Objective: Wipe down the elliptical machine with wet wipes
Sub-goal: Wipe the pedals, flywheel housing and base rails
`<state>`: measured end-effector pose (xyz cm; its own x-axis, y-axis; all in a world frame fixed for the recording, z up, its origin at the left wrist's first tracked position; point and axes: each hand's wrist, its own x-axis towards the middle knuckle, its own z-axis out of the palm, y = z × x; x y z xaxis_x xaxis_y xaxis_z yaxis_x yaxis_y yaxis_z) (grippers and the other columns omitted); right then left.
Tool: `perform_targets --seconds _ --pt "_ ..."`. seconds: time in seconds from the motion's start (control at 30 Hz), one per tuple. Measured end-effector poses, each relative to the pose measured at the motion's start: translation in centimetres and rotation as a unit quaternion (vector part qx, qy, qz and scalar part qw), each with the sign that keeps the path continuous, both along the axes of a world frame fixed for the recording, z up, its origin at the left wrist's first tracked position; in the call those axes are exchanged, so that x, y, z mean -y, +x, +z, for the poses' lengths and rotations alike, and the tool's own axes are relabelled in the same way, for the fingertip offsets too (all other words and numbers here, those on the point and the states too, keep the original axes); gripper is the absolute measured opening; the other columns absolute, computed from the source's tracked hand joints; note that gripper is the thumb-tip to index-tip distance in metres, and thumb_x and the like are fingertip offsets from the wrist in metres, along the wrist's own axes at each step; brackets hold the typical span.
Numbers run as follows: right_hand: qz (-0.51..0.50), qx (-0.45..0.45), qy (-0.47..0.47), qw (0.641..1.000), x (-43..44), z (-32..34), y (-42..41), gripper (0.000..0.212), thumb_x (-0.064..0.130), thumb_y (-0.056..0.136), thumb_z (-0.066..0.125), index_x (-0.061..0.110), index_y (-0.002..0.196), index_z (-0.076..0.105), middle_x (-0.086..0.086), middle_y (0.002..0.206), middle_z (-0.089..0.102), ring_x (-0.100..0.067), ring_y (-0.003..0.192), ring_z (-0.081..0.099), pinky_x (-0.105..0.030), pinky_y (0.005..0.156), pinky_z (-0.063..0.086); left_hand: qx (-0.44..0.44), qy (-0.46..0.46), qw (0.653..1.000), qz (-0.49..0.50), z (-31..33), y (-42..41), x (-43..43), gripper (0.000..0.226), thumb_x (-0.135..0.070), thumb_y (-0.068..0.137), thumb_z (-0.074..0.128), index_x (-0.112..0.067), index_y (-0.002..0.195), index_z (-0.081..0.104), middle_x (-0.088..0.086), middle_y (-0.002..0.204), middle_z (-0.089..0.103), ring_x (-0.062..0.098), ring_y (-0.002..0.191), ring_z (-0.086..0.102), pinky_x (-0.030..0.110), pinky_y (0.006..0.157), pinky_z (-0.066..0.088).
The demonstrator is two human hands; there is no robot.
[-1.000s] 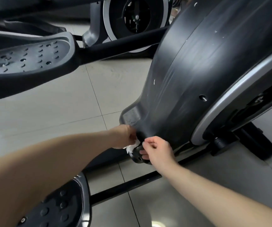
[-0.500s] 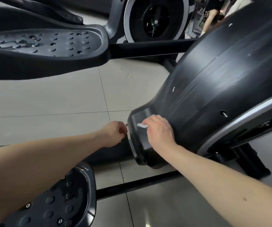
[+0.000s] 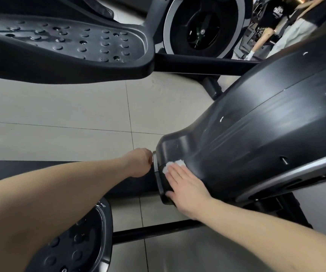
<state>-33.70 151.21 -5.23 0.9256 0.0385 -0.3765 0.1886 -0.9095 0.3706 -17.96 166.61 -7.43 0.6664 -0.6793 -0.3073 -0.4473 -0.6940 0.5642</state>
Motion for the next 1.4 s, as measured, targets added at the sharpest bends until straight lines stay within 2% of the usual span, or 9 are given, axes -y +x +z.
perform_targets --seconds 0.1,0.23,0.43,0.77,0.97,1.17,1.23,1.3,1.4 --pt "-0.030 -0.002 -0.005 1.000 -0.4 -0.6 6.2 0.070 0.053 0.105 0.019 0.012 0.162 0.023 -0.005 0.171 0.010 -0.028 0.158 -0.004 -0.052 0.127 -0.001 -0.009 0.001 1.000 0.024 -0.2 0.5 0.1 0.027 -0.013 0.097 0.047 -0.013 0.118 0.064 0.007 0.117 0.066 0.025 0.100 0.062 0.030 0.078 0.048" --pt "-0.063 0.000 -0.091 0.994 -0.8 -1.3 10.9 0.074 0.056 0.107 0.023 0.010 0.164 0.008 -0.007 0.172 -0.002 -0.027 0.158 -0.011 -0.048 0.127 -0.008 -0.009 -0.009 0.999 0.041 0.0 0.9 0.1 0.029 -0.011 0.097 0.048 -0.014 0.122 0.063 0.006 0.118 0.065 0.024 0.104 0.062 0.029 0.081 0.050" --pt "-0.070 -0.008 -0.111 0.991 -1.3 0.2 4.2 0.090 0.066 0.103 0.018 0.002 0.161 -0.006 -0.017 0.169 -0.013 -0.034 0.155 -0.020 -0.050 0.125 -0.013 -0.013 -0.009 0.998 0.063 0.5 1.2 0.3 0.031 -0.007 0.095 0.046 -0.011 0.122 0.061 0.008 0.120 0.064 0.028 0.107 0.062 0.034 0.088 0.054" --pt "-0.152 0.020 -0.204 0.967 1.3 1.8 12.4 0.099 0.074 0.097 0.003 -0.001 0.161 0.004 -0.020 0.170 0.002 -0.036 0.157 -0.010 -0.052 0.125 -0.010 -0.030 -0.015 0.997 0.069 0.5 2.0 -0.2 0.030 -0.009 0.097 0.047 -0.011 0.125 0.060 0.007 0.122 0.064 0.027 0.108 0.062 0.034 0.089 0.054" --pt "-0.041 -0.028 -0.184 0.982 1.0 2.6 5.4 0.099 0.075 0.098 0.015 -0.001 0.161 0.003 -0.021 0.170 -0.002 -0.036 0.157 -0.011 -0.051 0.126 -0.008 -0.040 -0.034 0.994 0.091 0.6 2.3 0.4 0.027 -0.009 0.094 0.047 -0.012 0.117 0.063 0.007 0.118 0.065 0.027 0.104 0.063 0.035 0.088 0.055" --pt "-0.041 -0.060 -0.383 0.921 2.0 7.7 10.0 0.097 0.074 0.096 -0.003 0.009 0.153 0.042 -0.023 0.168 0.012 -0.047 0.154 -0.011 -0.065 0.117 -0.019 -0.034 -0.043 0.996 0.067 0.2 1.7 1.9 0.012 -0.015 0.097 0.048 -0.017 0.102 0.058 0.005 0.111 0.065 0.025 0.092 0.059 0.031 0.075 0.047" --pt "-0.080 -0.061 -0.328 0.939 0.8 6.6 9.6 0.096 0.072 0.099 0.003 0.002 0.154 0.039 -0.028 0.166 0.011 -0.048 0.154 -0.005 -0.061 0.121 -0.014 -0.035 -0.038 0.997 0.063 0.3 1.3 2.4 0.016 -0.014 0.098 0.046 -0.015 0.106 0.060 0.004 0.105 0.064 0.024 0.089 0.058 0.030 0.073 0.046" --pt "-0.159 -0.012 -0.193 0.968 0.1 4.1 8.9 0.099 0.072 0.101 0.013 -0.010 0.157 0.015 -0.031 0.166 0.002 -0.044 0.155 -0.005 -0.053 0.126 -0.008 -0.034 -0.035 0.997 0.067 0.5 1.2 2.7 0.023 -0.013 0.098 0.046 -0.013 0.114 0.062 0.005 0.109 0.065 0.023 0.089 0.057 0.029 0.076 0.048" --pt "-0.176 0.016 -0.053 0.983 -0.3 1.2 9.2 0.094 0.067 0.102 0.013 -0.005 0.159 -0.005 -0.024 0.168 -0.012 -0.035 0.156 -0.016 -0.048 0.127 -0.008 -0.030 -0.032 0.996 0.074 0.6 1.3 3.1 0.024 -0.012 0.097 0.052 -0.012 0.119 0.063 0.006 0.115 0.067 0.022 0.095 0.061 0.029 0.082 0.053"
